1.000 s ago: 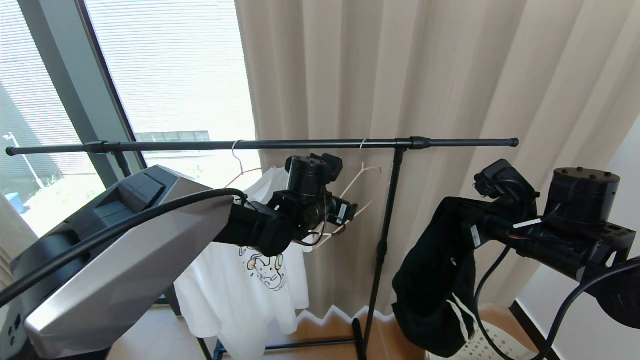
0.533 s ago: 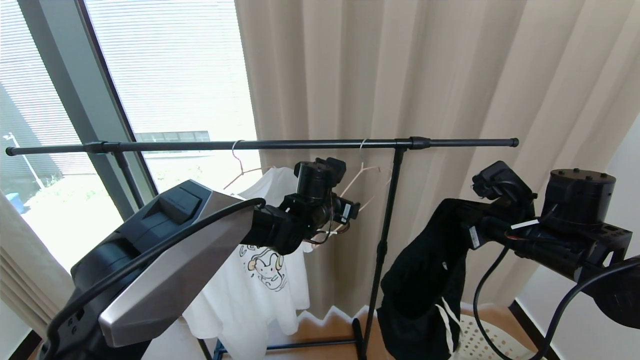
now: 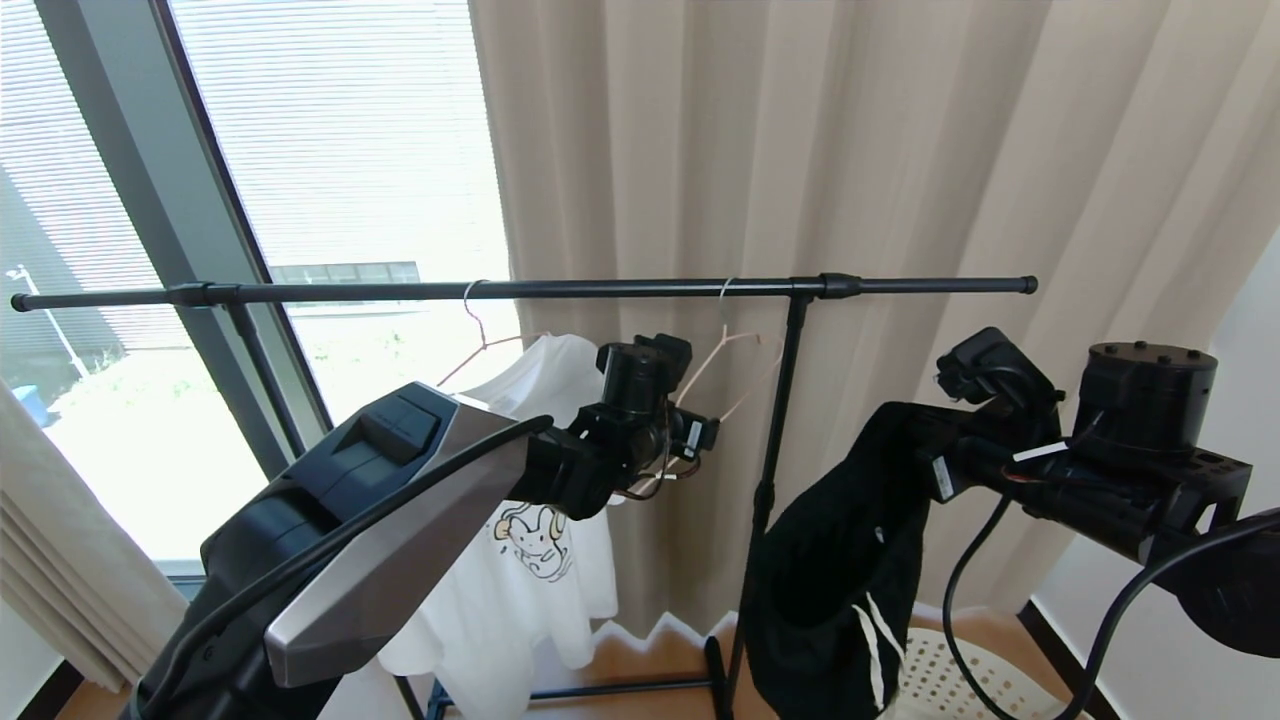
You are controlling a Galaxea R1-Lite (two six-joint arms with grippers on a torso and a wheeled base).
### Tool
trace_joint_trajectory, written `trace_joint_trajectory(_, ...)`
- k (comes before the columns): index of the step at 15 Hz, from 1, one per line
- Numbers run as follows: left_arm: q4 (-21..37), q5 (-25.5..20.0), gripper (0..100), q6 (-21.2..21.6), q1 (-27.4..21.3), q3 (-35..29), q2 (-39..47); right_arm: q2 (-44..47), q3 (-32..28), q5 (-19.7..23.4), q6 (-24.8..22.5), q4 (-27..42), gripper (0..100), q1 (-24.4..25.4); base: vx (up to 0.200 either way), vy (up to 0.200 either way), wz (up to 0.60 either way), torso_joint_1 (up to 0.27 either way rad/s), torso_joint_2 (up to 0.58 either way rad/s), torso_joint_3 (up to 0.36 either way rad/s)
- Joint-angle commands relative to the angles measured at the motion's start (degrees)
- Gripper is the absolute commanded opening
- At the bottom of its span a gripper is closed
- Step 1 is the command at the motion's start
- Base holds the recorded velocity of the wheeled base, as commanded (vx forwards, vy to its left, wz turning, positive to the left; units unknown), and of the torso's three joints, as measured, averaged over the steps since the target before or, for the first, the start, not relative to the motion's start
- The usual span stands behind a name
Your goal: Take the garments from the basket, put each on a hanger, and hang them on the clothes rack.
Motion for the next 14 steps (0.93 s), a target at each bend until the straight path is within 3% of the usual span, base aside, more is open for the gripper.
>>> trace_joint_trajectory(1,0.0,0.0,0,0.0,0.0,0.1,0.0,0.1,0.0,0.0,0.0,0.0,0,0.0,0.0,0.0,0.0,0.0,0.0,0.0)
trace_joint_trajectory(14,0.0,0.5,0,0.0,0.5,2.4,-4.3,-0.1,0.0,0.0,0.0,0.0,0,0.0,0.0,0.0,0.0,0.0,0.0,0.0)
